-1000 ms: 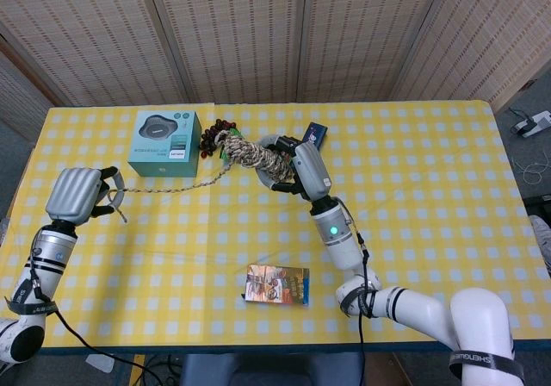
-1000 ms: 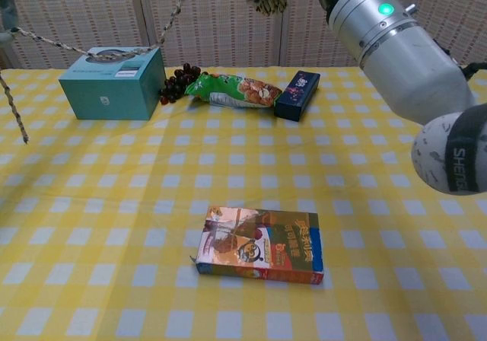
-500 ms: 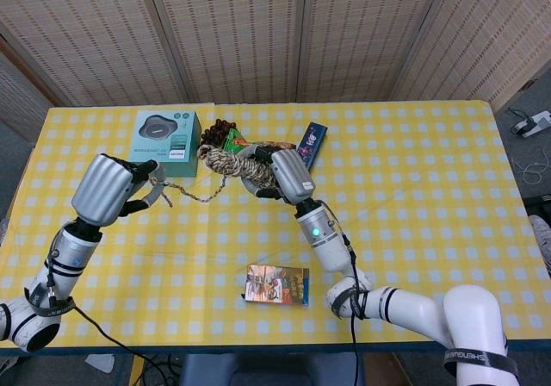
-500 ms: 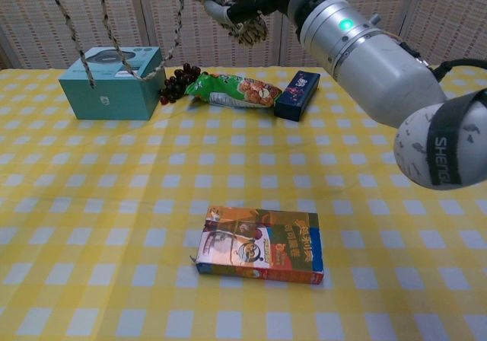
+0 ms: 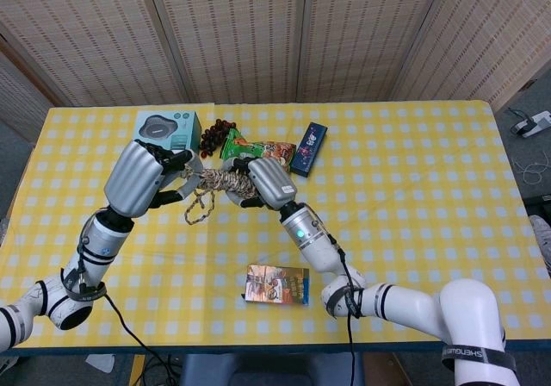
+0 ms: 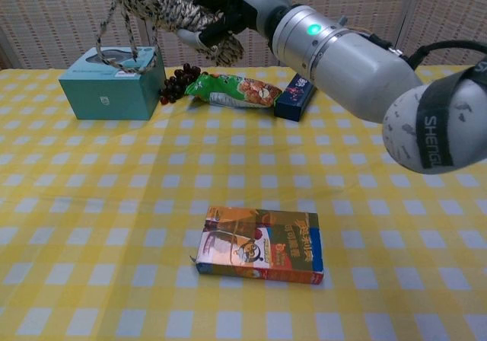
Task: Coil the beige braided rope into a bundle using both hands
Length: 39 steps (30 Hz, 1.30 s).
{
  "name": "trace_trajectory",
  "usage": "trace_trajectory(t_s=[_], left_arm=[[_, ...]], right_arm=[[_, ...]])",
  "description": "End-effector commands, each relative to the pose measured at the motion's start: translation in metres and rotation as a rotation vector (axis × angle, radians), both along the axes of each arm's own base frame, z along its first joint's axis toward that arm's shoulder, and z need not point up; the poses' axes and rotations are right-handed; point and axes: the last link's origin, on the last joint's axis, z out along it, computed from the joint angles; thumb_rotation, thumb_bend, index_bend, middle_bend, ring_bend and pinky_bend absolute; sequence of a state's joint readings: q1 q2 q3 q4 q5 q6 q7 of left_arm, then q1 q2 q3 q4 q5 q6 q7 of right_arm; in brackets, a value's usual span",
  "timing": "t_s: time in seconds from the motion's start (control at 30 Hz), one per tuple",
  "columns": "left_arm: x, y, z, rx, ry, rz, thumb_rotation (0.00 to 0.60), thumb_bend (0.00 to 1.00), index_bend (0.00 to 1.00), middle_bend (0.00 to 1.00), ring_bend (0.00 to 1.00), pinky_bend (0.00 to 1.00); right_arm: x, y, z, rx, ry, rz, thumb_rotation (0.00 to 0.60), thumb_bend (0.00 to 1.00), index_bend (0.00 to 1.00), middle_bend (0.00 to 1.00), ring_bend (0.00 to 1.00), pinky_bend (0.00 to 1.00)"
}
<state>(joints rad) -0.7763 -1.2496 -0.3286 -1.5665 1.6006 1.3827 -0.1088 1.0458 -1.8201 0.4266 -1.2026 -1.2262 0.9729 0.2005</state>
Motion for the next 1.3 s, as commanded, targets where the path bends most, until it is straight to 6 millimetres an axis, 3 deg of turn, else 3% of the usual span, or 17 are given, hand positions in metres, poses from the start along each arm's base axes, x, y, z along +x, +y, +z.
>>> trace_trajectory(t_s=[0.03, 0.6, 1.3], left_arm=[[0.005, 0.003, -0.003, -0.011, -0.011, 0.003, 0.600, 0.41, 0.71, 0.99, 0.93, 1.00], [0.032, 0.031, -0.022, -0.128, -0.130, 0.119, 0.600, 0.41, 0.69, 0.98, 0.91, 1.00], [0.005, 0.060, -0.035, -0.151, -0.084, 0.420, 0.600, 0.41, 0.68, 0.98, 0.91, 1.00]], right_arm=[[0.003, 0.001, -0.003, 0.026, 0.021, 0.006, 0.600, 0.49, 0.81, 0.63, 0.47, 0.48], [0.012, 0.014, -0.028, 0.167, 0.103, 0.086, 0.600, 0.49, 0.81, 0.63, 0.47, 0.48], [0.007, 0.028, -0.028, 0.255, -0.064, 0.138, 0.600, 0.48, 0.84, 0.64, 0.47, 0.48]])
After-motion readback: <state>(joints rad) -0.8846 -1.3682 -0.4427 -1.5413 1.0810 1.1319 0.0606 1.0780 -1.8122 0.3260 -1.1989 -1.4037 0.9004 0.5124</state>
